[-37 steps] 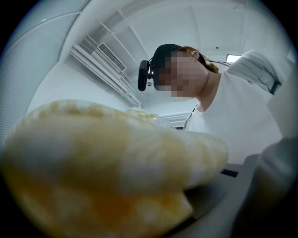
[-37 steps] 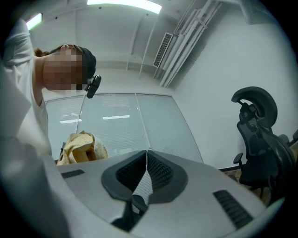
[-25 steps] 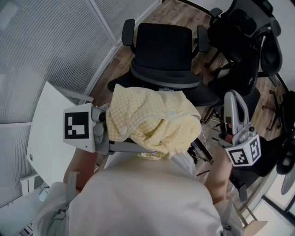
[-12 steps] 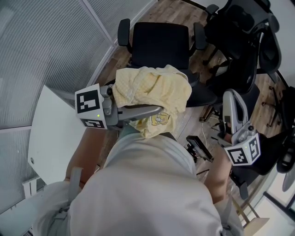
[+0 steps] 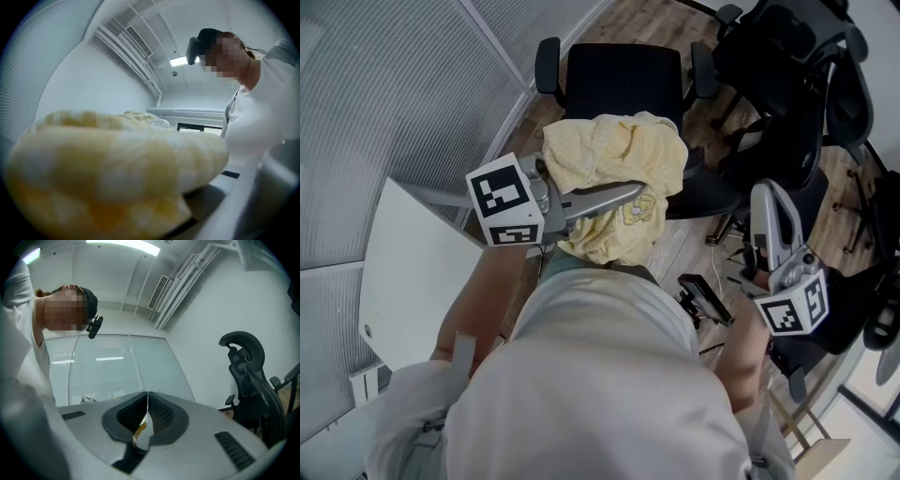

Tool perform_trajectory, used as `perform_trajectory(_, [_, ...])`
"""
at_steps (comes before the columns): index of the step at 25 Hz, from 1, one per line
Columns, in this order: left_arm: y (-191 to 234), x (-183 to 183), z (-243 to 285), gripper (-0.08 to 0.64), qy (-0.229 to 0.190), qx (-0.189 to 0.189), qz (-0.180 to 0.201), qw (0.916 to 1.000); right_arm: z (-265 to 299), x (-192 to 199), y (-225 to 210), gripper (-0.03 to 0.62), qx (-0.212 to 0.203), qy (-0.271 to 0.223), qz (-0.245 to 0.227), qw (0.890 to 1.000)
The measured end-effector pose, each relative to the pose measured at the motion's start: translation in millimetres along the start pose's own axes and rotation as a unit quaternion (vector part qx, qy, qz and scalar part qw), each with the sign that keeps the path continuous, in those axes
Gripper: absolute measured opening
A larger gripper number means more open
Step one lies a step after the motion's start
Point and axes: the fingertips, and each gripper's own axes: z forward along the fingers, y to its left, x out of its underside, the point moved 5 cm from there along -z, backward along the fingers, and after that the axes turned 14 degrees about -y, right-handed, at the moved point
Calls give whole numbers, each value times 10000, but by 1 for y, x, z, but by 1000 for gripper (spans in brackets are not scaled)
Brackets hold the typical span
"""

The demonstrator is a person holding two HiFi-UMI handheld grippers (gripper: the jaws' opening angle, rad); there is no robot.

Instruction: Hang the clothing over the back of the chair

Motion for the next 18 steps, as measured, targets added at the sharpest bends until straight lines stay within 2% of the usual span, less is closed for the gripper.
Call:
perform_trajectory(7, [15,12,9,124,302,-237,388,9985,3,1,1,21,-25,14,27,10000])
perform_trajectory(9, [22,15,9,124,277,-324,355,9985,4,1,2,21,-34,-5,26,10000])
perform_trajectory(13, [35,20,9,126,312,-428,23,9986,6,2,3,21,-46,-6,41,10000])
perform_trajectory(18, [41,23,11,126,383,-466,-42,9982,6,3,5,21,-49,23,49,10000])
